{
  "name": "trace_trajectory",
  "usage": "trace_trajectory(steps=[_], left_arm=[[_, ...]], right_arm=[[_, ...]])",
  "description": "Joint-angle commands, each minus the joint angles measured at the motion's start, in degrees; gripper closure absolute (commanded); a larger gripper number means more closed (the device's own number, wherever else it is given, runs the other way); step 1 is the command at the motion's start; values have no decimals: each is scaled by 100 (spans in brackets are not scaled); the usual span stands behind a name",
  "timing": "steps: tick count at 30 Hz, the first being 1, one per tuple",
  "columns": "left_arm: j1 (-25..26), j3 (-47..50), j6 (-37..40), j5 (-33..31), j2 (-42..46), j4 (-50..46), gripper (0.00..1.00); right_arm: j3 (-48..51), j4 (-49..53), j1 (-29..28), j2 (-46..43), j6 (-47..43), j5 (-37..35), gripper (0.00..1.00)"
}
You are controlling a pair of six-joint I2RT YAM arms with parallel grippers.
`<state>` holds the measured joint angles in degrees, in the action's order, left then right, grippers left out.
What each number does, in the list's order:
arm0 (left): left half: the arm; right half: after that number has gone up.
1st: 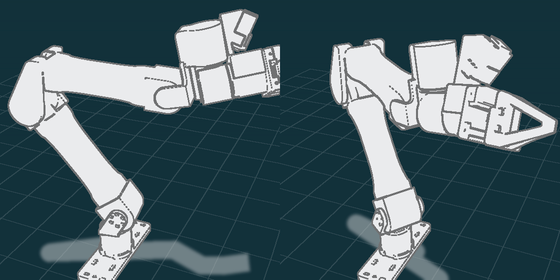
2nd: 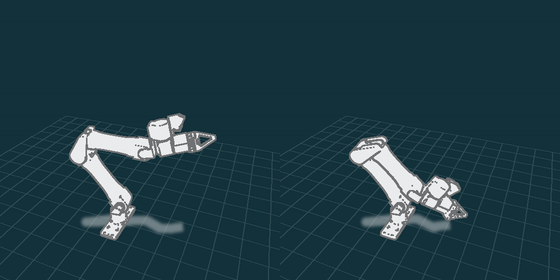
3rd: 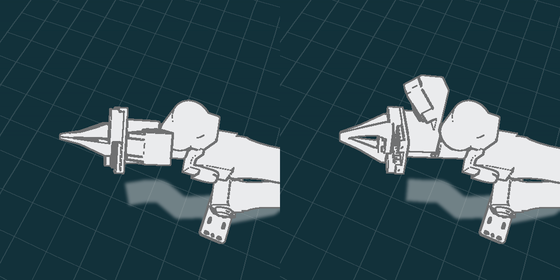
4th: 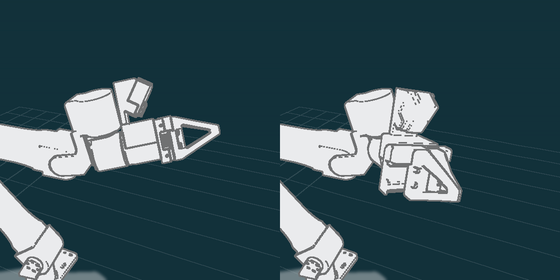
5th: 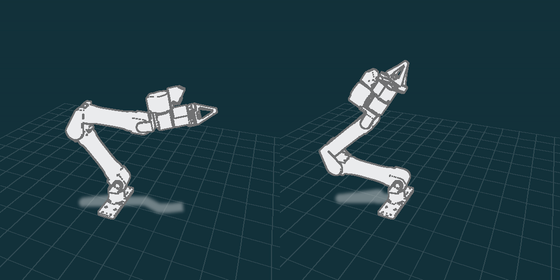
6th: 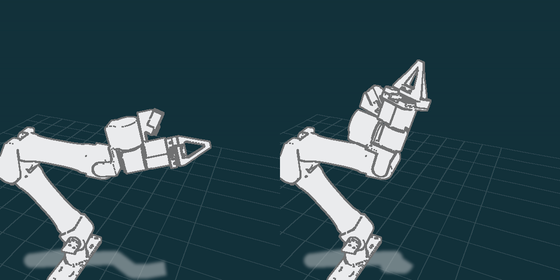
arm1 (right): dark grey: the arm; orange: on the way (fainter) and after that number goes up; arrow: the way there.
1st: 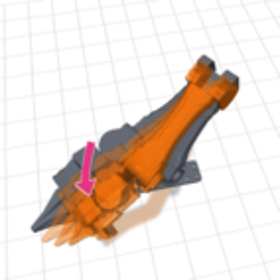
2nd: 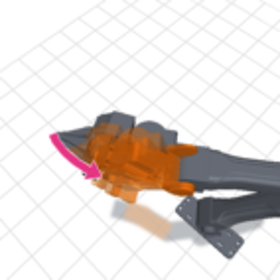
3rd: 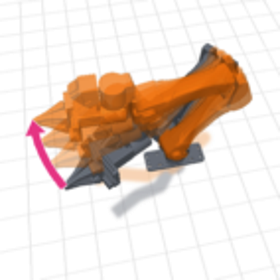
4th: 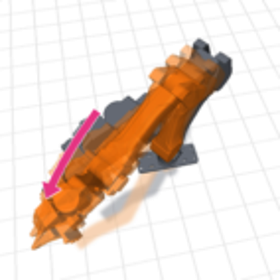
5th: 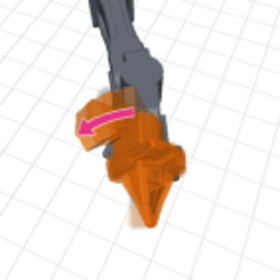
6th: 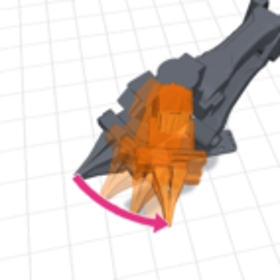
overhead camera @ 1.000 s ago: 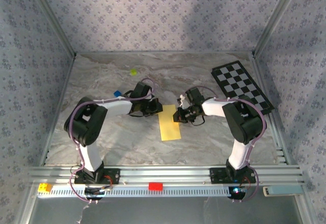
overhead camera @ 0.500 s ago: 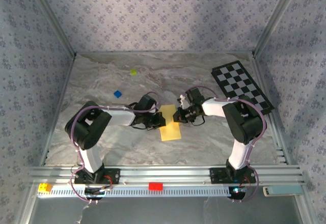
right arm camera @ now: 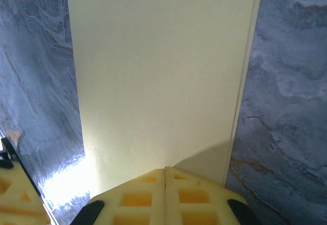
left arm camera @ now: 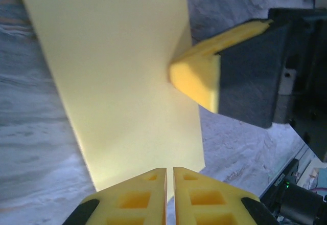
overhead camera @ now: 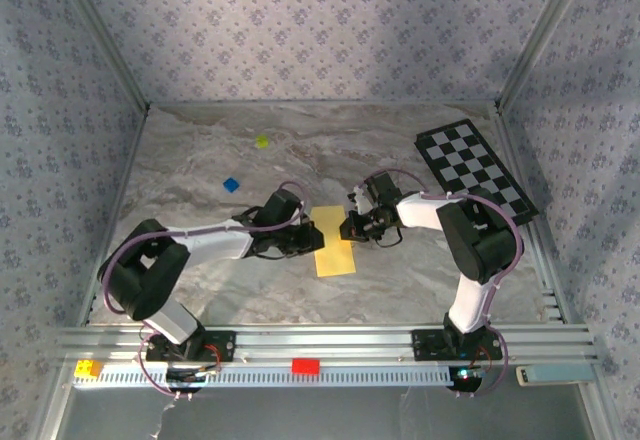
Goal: Fold a paper plane with a square sheet of paper (pick it up from the middle)
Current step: First fold the square sheet of paper in half at the center of the table.
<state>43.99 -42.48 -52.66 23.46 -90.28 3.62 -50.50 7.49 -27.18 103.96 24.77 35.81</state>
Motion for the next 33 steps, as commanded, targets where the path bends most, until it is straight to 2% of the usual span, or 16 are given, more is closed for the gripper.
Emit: trace_trajectory(steps=[1, 11, 15, 20, 26, 29, 33], left_arm=[[161, 91, -215, -87, -21, 194, 89], [501, 145, -244, -133, -622, 100, 91], [536, 173, -53, -184, -499, -349, 91], [542, 204, -68, -230, -185, -351, 90], [524, 26, -104, -768, 345, -402, 90], [384, -202, -7, -1019, 436, -722, 93], [94, -533, 76, -998, 295, -849, 94]], right_arm=[[383, 1032, 48, 394, -61, -1264, 100], [380, 1027, 31, 412, -53, -1263, 100], [342, 1027, 31, 388, -53, -1224, 100], [177, 1034, 33, 329, -88, -1047, 100], [-53, 815, 27, -61, -109, -465, 91], [-87, 591, 26, -368, -69, -183, 82], [-75, 731, 59, -650, 184, -438, 73]])
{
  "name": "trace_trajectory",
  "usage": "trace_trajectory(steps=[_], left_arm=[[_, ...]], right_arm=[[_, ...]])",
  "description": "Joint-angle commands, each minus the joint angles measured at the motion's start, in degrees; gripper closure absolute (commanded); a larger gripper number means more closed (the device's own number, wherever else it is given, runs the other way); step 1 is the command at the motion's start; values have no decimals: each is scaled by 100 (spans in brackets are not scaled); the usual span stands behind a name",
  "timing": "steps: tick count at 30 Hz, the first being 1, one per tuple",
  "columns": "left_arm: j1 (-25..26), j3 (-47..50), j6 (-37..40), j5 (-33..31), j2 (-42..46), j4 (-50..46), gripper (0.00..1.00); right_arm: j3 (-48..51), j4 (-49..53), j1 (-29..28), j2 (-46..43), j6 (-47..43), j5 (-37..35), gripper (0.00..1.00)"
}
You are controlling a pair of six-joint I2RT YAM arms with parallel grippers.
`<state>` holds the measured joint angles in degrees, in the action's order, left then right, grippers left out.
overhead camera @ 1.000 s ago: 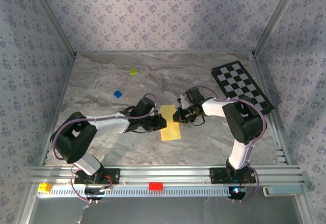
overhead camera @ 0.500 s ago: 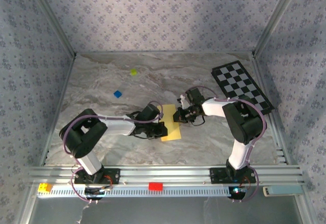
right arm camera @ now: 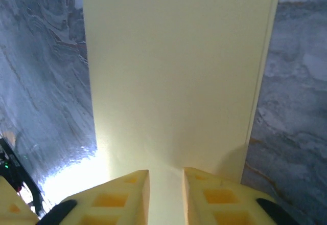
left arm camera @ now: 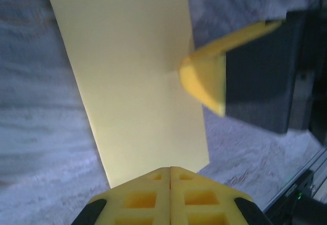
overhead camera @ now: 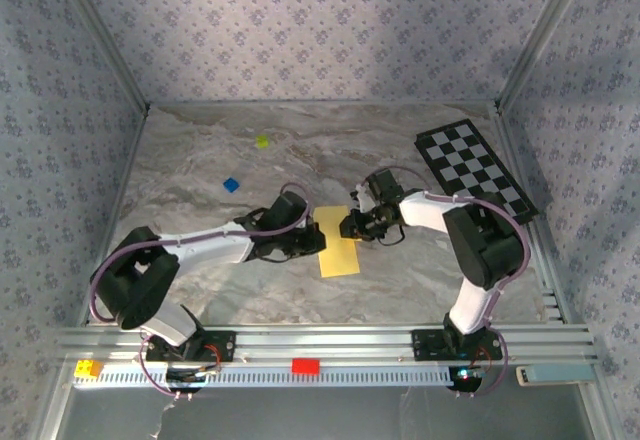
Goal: Fold a paper plane with a square sheet of paper (pick it up from the middle)
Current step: First fold the square sheet of paper in half at the center of the table, then fold the triangle a second time at the center of the table.
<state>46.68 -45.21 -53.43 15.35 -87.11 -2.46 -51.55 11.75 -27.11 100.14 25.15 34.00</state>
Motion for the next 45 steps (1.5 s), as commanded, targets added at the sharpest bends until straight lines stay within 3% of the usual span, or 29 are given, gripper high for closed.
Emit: trace_trajectory(steps=[1, 9, 14, 25, 34, 45], left_arm=[[-261, -336, 157, -155, -83, -225, 94], [-941, -1037, 356, 295, -878, -108, 94], [-1079, -1431, 454, 614, -1379, -36, 94], [-1150, -1758, 526, 815, -1996, -71, 95], [-1161, -1634, 580, 737, -2357, -117, 96], [-1160, -1330, 586, 688, -2367, -10, 97]], right_arm=[[112, 332, 72, -368, 252, -361, 73], [1205, -115, 60, -1432, 1179, -360, 69], [1522, -227, -52, -1751, 1509, -362, 66], [1621, -169, -92, -1630, 1541, -221, 64], [1691, -190, -70, -1558, 1616, -89, 54], [1763, -484, -25, -1330, 1793, 353, 52]])
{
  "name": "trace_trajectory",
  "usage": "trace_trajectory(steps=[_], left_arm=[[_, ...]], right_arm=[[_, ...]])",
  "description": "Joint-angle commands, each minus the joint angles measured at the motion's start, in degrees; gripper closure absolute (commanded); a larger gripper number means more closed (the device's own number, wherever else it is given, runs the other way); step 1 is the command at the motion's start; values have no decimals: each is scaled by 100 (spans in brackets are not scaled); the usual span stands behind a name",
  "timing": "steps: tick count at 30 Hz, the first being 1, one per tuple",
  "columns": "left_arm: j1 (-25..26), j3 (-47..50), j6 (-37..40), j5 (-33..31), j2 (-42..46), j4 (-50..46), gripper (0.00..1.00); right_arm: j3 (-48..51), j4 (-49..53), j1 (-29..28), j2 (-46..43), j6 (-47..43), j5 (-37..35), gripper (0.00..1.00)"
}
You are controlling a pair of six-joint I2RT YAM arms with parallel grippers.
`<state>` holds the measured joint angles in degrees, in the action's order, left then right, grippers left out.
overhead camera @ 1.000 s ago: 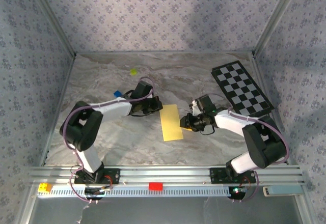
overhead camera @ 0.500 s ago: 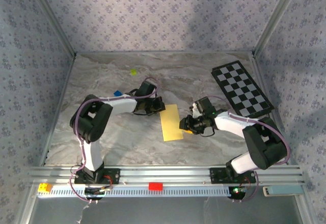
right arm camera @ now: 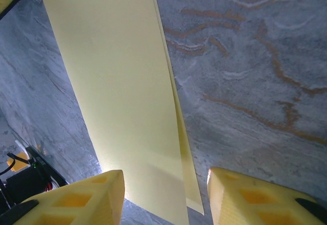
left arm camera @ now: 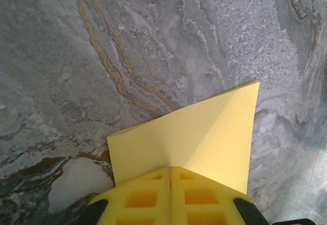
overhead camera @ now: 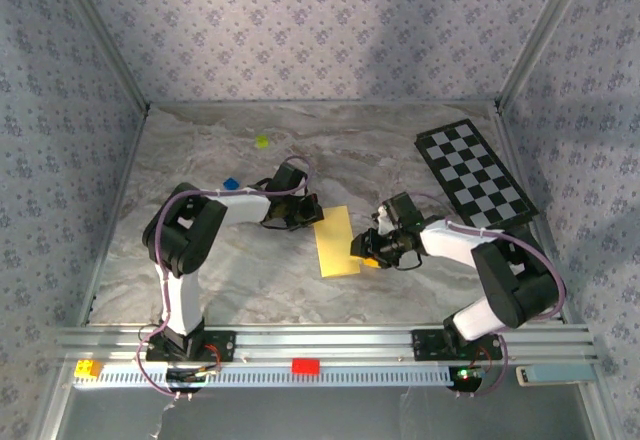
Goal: Fold a paper plane with a square sheet of paper (pick it up from the middle)
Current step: Fold the triangle a second time at the center of the table.
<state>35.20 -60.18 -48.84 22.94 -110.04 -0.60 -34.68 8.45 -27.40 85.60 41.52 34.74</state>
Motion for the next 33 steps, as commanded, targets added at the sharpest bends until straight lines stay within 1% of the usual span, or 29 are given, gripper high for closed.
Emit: trace_trajectory(steps=[1, 7, 15, 21, 26, 29, 33], left_arm=[[-12, 158, 137, -64, -75, -193, 97], [-9, 138, 130, -43, -96, -178, 97], [-13, 147, 129, -8, -109, -126, 97], [-13, 131, 154, 124, -142, -23, 97], [-13, 95, 169, 175, -184, -11, 97], [-11, 69, 203, 197, -199, -11, 97], [-10, 20, 236, 215, -211, -46, 97]], right_arm=[[84, -183, -2, 143, 185, 302, 52], [90, -258, 9, 124, 233, 342, 53], [126, -557, 88, 142, 388, 575, 54], [161, -1028, 232, 351, 555, 763, 54], [147, -1488, 348, 605, 677, 1113, 55], [158, -1764, 375, 698, 800, 1184, 56], [89, -1823, 431, 813, 787, 1219, 59]])
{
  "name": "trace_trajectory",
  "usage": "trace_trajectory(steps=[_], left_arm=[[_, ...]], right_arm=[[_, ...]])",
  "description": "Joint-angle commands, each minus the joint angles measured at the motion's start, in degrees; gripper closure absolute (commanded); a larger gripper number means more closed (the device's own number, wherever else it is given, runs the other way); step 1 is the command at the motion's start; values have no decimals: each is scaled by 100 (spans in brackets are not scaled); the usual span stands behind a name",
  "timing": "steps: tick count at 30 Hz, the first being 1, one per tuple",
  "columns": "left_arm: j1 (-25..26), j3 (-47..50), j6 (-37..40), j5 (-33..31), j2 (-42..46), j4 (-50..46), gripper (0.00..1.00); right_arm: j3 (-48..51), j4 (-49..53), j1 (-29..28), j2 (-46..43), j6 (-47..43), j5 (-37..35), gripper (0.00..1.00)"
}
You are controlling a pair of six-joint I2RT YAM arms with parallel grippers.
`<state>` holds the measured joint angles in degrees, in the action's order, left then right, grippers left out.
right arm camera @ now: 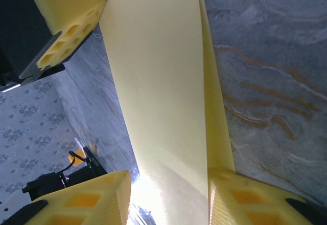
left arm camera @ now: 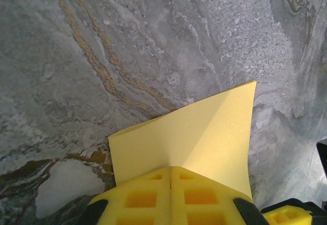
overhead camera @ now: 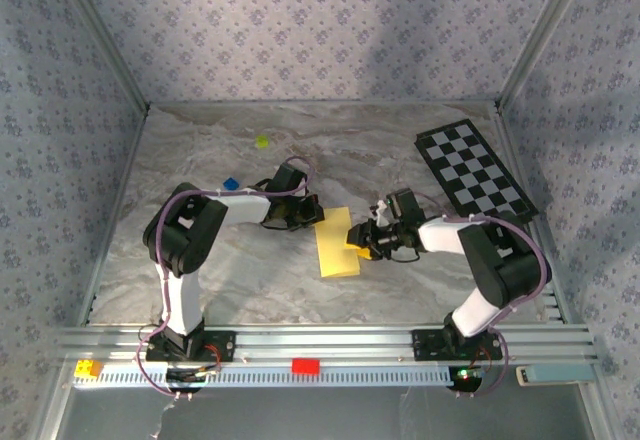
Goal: Fold a paper plane with a square sheet of paper (pick it up from the middle)
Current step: Fold the triangle a second time at the center of the table.
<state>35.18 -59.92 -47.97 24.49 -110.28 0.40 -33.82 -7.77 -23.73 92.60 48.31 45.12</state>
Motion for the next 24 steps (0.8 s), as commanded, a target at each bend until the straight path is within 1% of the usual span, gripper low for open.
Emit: trace_trajectory(steps=[1, 9, 18, 21, 24], left_arm=[[-10, -11, 163, 65, -191, -146, 97], [-6, -160, 278, 161, -239, -199, 97], [-7, -189, 295, 223, -226, -149, 94], [-8, -196, 284, 245, -207, -105, 91], [-10, -170, 259, 264, -125, -4, 84]], right_arm=[[0, -237, 83, 135, 108, 196, 60], [-96, -370, 221, 369, 44, 387, 68], [-177, -445, 308, 605, -72, 530, 80], [-192, -441, 337, 661, -102, 541, 86], [-178, -418, 358, 690, -113, 536, 89]])
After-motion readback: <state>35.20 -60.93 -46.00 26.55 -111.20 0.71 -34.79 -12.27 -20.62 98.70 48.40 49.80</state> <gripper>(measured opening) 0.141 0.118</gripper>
